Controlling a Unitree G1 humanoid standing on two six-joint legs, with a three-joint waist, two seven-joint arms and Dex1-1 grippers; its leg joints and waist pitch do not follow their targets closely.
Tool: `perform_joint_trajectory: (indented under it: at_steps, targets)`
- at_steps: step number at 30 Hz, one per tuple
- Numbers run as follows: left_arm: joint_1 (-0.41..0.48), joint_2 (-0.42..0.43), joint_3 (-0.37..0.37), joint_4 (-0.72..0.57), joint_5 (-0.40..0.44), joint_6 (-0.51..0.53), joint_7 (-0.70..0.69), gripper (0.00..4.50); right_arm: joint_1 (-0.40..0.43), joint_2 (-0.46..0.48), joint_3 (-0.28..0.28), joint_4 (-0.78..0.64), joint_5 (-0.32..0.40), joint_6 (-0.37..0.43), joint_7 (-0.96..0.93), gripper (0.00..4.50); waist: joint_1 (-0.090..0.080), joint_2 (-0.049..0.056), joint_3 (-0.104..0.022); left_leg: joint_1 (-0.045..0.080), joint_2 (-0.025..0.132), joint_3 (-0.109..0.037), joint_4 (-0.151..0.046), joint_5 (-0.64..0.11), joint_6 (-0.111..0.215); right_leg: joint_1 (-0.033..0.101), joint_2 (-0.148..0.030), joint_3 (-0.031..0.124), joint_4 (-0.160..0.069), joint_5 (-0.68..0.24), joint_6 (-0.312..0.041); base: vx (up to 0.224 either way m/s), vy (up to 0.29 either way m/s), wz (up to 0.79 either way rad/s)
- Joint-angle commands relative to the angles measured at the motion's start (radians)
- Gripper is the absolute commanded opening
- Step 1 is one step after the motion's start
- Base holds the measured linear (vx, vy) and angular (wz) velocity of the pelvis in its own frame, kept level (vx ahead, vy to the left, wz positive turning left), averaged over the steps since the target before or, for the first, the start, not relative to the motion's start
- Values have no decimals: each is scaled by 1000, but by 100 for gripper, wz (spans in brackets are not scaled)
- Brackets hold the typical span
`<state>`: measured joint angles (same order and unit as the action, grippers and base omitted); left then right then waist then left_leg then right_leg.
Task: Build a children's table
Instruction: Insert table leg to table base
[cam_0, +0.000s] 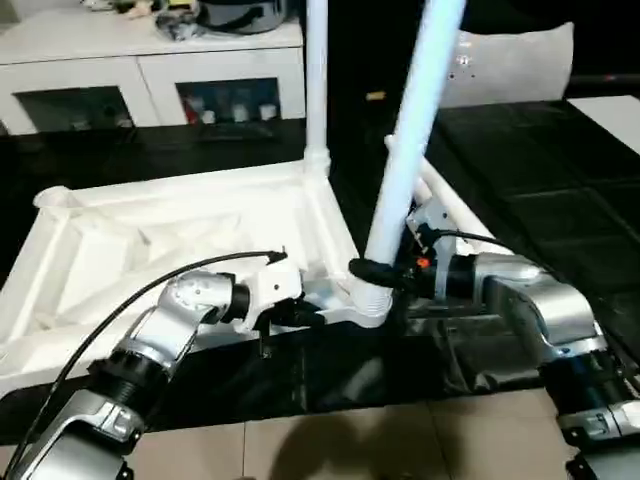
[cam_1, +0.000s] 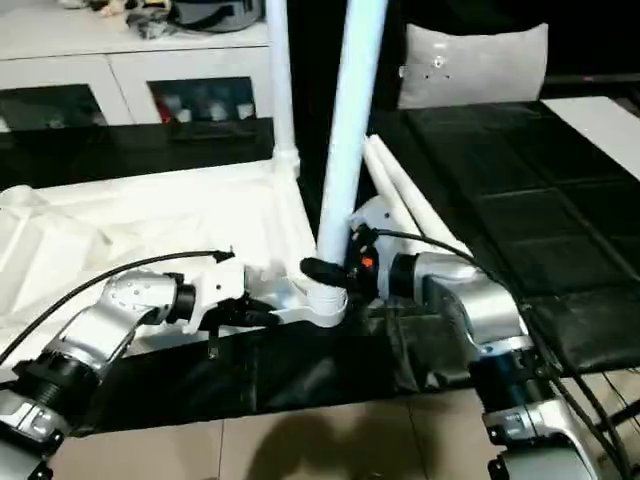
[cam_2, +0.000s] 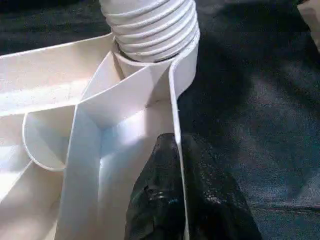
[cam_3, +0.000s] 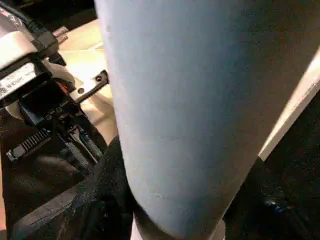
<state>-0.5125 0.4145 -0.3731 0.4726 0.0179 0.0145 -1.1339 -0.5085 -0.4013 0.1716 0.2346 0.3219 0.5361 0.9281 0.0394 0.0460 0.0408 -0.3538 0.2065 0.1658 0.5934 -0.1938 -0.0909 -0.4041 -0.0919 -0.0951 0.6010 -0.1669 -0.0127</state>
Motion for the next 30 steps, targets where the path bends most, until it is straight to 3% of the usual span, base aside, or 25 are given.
perform_joint_trajectory:
  at_steps: [1, 10, 14, 16, 17, 18, 19, 21, 22, 23, 25, 27, 30]
  targets:
    - [-6, 6, -50, 15, 46, -7, -44, 0, 2, -6, 36, 44, -22, 6, 18, 188, 2, -8, -60, -5, 11, 3, -66, -203, 38, 55, -43, 43, -81, -331, -165, 0, 0, 0]
    - [-15, 8, -49, 21, 39, -12, -50, 0, -21, 10, 28, 115, -35, -23, 23, 188, 1, -5, -59, -2, 11, 2, -68, -234, 31, 55, -44, 42, -86, -372, -156, 0, 0, 0]
    - [-1, -9, -13, 14, 6, 15, -20, 0, 42, 25, -16, 101, 6, -38, 19, 188, 2, -4, -59, -2, 12, 3, -68, -239, 30, 56, -43, 42, -86, -351, -163, 0, 0, 0]
    - [2, -19, 1, 12, -6, 28, -4, 0, 69, 33, -36, 95, 22, -46, 11, 188, 5, 4, -60, 0, 13, 1, -69, -238, 32, 56, -44, 42, -86, -338, -168, 0, 0, 0]
    - [3, -20, 3, 11, -8, 30, -2, 0, 72, 34, -39, 94, 23, -47, 10, 188, 5, 0, -60, 0, 13, 3, -69, -239, 33, 56, -43, 42, -88, -334, -169, 0, 0, 0]
    - [8, -31, 15, 7, -21, 43, 12, 0, 104, 47, -66, 86, 38, -58, -9, 188, 6, 4, -59, 0, 12, 3, -70, -246, 31, 56, -42, 41, -87, -334, -171, 0, 0, 0]
    - [10, -35, 18, 5, -24, 47, 16, 0, 117, 51, -74, 83, 42, -63, -15, 188, 7, 2, -58, 1, 12, 3, -71, -258, 33, 55, -44, 41, -91, -358, -165, 0, 0, 0]
    - [18, -41, 19, -2, -28, 54, 21, 0, 155, 64, -90, 75, 43, -90, -30, 188, 7, 10, -57, 2, 11, 1, -73, -275, 30, 53, -43, 39, -94, -388, -155, 0, 0, 0]
    - [20, -42, 19, -4, -29, 54, 21, 0, 161, 66, -92, 74, 43, -95, -32, 188, 7, 6, -57, 3, 11, 2, -73, -277, 31, 54, -42, 39, -98, -394, -148, 0, 0, 0]
    - [25, -44, 18, -7, -28, 56, 22, 0, 182, 72, -97, 68, 40, -111, -39, 188, 6, 12, -57, 3, 10, -1, -74, -285, 30, 54, -44, 37, -98, -413, -142, 0, 0, 0]
    - [30, -44, 16, -11, -24, 58, 20, 0, 213, 72, -89, 51, 21, -142, -52, 188, 5, 8, -58, 2, 10, 0, -75, -280, 36, 54, -43, 38, -101, -419, -130, 0, 0, 0]
    - [31, -40, 11, -11, -19, 57, 17, 0, 227, 59, -62, 34, -16, -170, -64, 188, 3, 17, -60, 1, 10, -1, -76, -272, 39, 55, -43, 37, -100, -411, -126, 0, 0, 0]
    - [28, -29, -4, -5, 1, 45, 9, 0, 228, 27, -10, 20, -93, -205, -81, 188, 3, 16, -61, -1, 9, 0, -76, -263, 38, 55, -41, 37, -100, -401, -123, 0, 0, 0]
